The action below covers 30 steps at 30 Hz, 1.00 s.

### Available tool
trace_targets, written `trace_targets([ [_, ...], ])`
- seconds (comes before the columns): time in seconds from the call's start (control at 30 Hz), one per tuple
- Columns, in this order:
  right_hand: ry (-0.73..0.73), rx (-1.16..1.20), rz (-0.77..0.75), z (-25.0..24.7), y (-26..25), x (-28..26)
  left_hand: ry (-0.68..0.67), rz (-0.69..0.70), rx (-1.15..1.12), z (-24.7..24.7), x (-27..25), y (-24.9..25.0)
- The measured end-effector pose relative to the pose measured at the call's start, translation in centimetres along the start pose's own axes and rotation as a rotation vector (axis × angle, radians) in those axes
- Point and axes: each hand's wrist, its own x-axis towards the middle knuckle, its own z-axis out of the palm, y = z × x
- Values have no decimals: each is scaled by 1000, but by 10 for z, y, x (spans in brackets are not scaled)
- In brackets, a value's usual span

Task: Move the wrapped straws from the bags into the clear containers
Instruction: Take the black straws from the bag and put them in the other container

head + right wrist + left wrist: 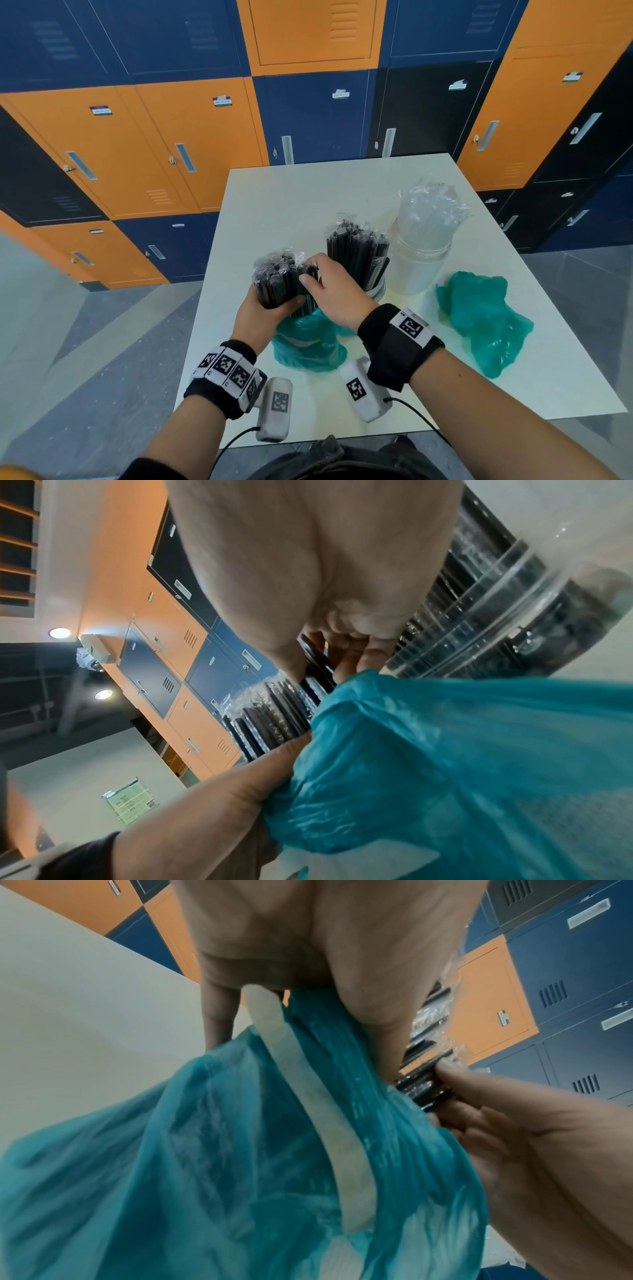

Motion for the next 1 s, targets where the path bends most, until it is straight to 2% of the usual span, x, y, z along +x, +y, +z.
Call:
trace_targets([
  [0.13, 36, 55, 26, -2, 3, -7, 5, -6, -1, 2, -1, 3],
  [0.27, 46, 15, 7, -5, 4, -9, 19, -12, -7, 4, -3, 7],
  [0.37, 133, 12, -21, -10, 2, -7, 18, -14, -3, 4, -2, 8],
  [0.57, 209, 76, -57, -45, -14, -8, 28, -25, 33, 4, -2, 12],
  [0.8, 487, 275, -102, -106, -38, -7, 7, -30, 62, 4, -1, 12],
  [0.93, 678, 245, -145, -127, -41, -7, 3, -29, 47, 4, -2, 15],
  [1.0, 692, 191, -139, -130, -38, -8, 3, -30, 40, 4, -2, 15],
])
